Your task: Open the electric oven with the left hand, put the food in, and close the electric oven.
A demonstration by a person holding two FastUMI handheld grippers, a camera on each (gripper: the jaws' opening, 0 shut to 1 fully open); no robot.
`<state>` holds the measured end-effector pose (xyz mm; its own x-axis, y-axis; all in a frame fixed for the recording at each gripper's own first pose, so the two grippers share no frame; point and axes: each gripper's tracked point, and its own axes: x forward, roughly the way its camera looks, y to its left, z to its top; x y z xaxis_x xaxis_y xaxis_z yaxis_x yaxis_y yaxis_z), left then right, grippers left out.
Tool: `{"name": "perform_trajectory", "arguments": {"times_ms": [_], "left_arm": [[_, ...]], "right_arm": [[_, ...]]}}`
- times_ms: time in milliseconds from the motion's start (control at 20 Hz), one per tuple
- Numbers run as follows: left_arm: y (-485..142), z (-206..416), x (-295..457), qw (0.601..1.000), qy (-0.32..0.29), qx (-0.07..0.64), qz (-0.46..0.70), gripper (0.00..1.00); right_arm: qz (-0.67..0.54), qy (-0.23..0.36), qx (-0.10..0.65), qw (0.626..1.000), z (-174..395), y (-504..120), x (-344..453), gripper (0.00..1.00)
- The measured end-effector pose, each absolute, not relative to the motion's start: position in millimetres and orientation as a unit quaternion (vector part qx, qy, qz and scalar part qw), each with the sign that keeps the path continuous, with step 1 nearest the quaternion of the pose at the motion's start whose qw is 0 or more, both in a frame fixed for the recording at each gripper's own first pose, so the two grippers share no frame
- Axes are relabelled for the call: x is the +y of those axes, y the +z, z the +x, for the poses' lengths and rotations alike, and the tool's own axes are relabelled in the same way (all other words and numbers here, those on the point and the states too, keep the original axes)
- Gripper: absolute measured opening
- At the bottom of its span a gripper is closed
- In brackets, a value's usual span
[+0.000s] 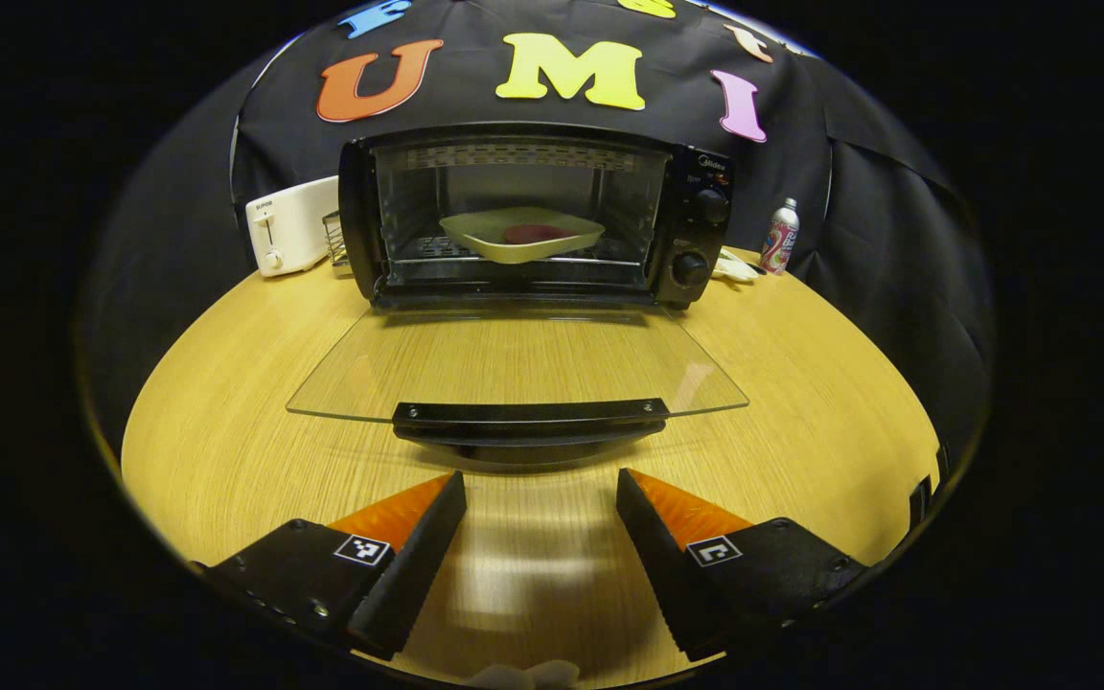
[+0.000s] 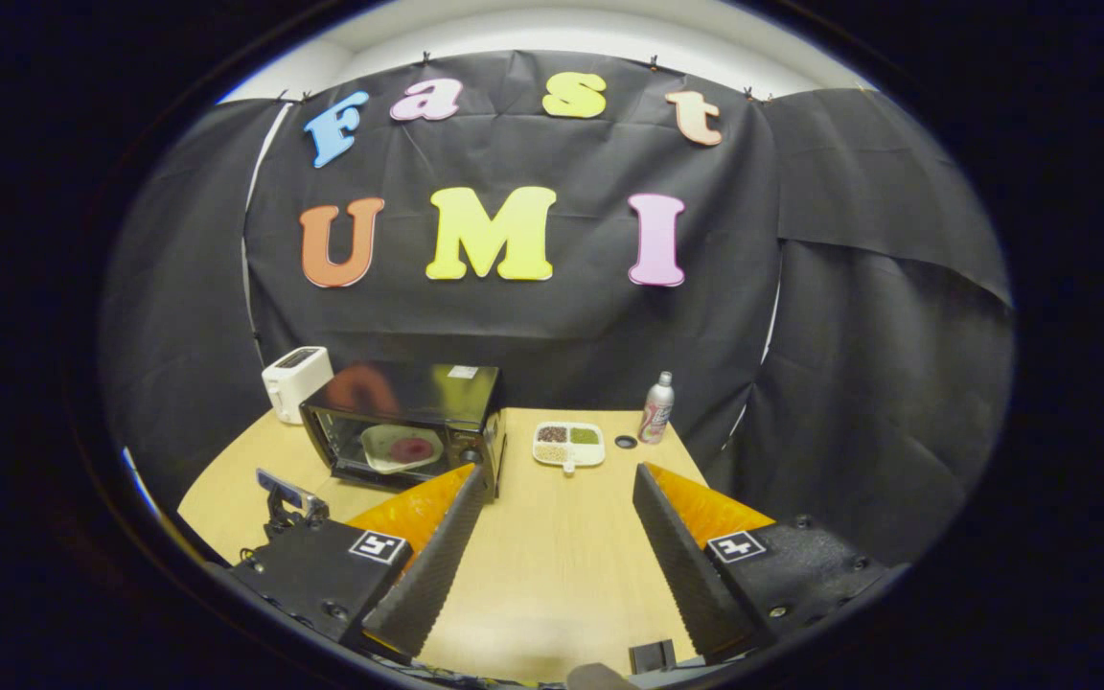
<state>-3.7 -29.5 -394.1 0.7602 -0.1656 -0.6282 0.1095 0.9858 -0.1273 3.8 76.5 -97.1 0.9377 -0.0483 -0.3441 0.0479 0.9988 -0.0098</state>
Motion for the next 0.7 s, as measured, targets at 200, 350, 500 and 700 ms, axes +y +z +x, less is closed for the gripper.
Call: {"name": "perform_trajectory", "arguments": {"times_ms": [200,350,500,700], "left_arm": [[-395,7,-27,0.939,-0.067,0.335,-0.034,0.95],[-394,9,-28,0.938,-0.067,0.338,-0.036,0.95],[-389,9,-30,0.937,-0.069,0.34,-0.038,0.96],[-375,11,-28,0.939,-0.071,0.334,-0.037,0.96]], "right_arm": [[0.0,-0.024,0.18,0.983,12,-99,76,0.96],[0.005,-0.024,0.181,0.983,16,-98,77,0.96],[0.008,-0.023,0.181,0.983,17,-99,76,0.96],[0.014,-0.026,0.18,0.983,17,-100,74,0.99]]}}
